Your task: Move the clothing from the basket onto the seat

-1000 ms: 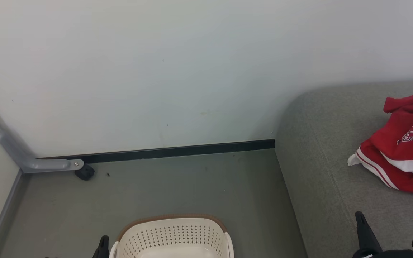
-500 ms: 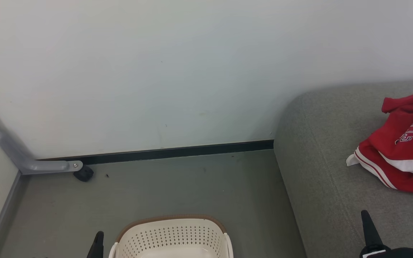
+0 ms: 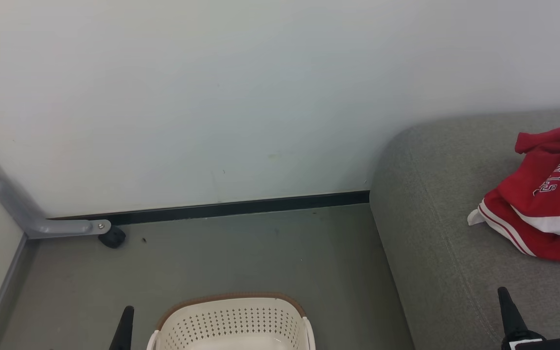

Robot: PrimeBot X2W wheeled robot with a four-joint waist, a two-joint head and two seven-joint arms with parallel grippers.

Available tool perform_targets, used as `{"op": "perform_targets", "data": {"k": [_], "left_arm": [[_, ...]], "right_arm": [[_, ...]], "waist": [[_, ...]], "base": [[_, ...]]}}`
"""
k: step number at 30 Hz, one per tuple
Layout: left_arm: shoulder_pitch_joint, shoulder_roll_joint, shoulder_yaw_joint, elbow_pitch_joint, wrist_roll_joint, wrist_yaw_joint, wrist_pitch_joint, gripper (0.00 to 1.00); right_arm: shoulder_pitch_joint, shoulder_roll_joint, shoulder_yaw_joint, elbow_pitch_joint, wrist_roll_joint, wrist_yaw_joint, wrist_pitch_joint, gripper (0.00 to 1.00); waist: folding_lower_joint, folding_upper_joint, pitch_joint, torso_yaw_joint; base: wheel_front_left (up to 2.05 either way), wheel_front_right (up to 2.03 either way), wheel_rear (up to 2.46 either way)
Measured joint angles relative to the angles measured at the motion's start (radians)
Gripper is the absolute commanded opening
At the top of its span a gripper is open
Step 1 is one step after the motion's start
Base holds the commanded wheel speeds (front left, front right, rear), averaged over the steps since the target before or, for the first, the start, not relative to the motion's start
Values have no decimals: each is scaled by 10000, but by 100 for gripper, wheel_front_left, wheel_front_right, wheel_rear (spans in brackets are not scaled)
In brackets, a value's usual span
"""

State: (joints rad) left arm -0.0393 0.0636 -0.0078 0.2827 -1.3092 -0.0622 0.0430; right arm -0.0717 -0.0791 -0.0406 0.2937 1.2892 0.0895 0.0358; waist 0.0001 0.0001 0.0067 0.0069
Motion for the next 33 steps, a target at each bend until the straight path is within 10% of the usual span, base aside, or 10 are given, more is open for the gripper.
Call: {"op": "perform_targets", "data": {"k": [33], "left_arm": [[-369, -244, 943, 169, -2905, -610, 696, 0]], "right_arm": [[-28, 355, -961, 56, 3039, 267, 775, 0]], "waist": [[-1, -1, -49, -70]], "base": [[0, 0, 0]]}}
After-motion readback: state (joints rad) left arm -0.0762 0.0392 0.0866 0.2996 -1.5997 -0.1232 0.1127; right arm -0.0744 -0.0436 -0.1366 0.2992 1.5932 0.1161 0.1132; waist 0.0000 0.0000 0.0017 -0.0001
